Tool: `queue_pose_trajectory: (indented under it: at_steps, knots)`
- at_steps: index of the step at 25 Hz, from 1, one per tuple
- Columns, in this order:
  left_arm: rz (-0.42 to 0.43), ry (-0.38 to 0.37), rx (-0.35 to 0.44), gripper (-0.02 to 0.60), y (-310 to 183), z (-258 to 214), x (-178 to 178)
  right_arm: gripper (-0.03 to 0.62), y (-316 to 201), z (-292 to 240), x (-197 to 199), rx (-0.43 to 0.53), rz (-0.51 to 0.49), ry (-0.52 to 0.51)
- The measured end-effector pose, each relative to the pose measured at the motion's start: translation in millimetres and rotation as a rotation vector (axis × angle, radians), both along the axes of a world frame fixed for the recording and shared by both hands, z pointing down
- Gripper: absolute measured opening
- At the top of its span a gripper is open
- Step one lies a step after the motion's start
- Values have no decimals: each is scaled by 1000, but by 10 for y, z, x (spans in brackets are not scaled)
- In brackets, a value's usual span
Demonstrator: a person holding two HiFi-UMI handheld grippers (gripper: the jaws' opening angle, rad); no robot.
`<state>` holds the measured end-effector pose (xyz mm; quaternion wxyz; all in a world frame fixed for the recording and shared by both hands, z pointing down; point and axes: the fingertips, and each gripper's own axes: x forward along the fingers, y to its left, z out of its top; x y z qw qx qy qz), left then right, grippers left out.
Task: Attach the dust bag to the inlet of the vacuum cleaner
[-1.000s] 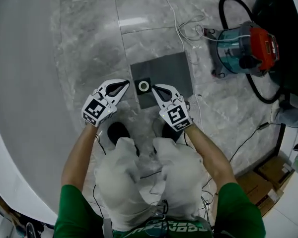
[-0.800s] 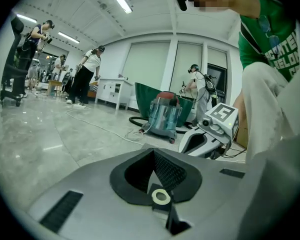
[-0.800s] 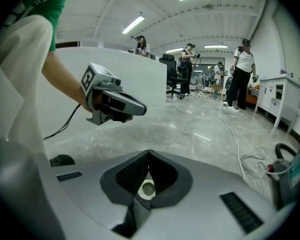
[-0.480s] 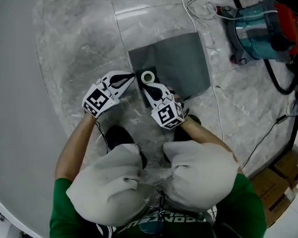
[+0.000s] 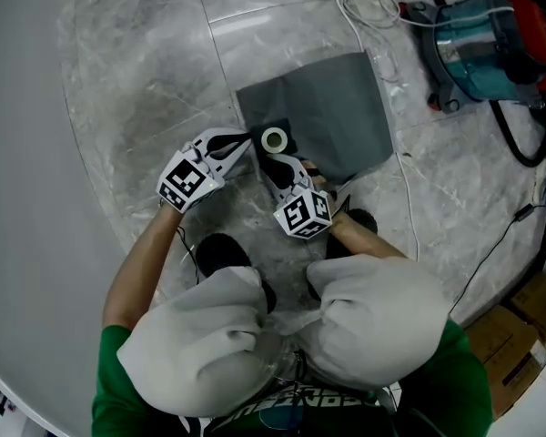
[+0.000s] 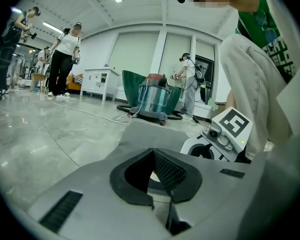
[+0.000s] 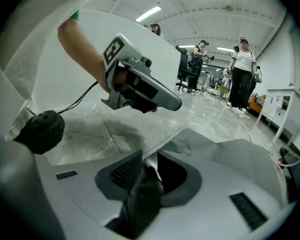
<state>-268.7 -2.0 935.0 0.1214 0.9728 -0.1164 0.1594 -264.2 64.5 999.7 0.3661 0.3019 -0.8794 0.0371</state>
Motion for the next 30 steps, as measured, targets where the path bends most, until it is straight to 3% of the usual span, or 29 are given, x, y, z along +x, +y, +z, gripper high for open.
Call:
queue_pose_trajectory:
  at_steps: [2,9,19,30]
  knots:
    - [0,-5,-3,5,-3,18,1,121,12,52,-20,17,-14,36]
    - [7,-30,-5,4,6,78,-4,121,-56,166,17,104,10,170]
    - [35,-57,15,5,-73,115,78,87,-150,-76,217,164,123,141]
    - [200,-129,102,5,-265,112,702,72,-233,-331,718,184,277,84]
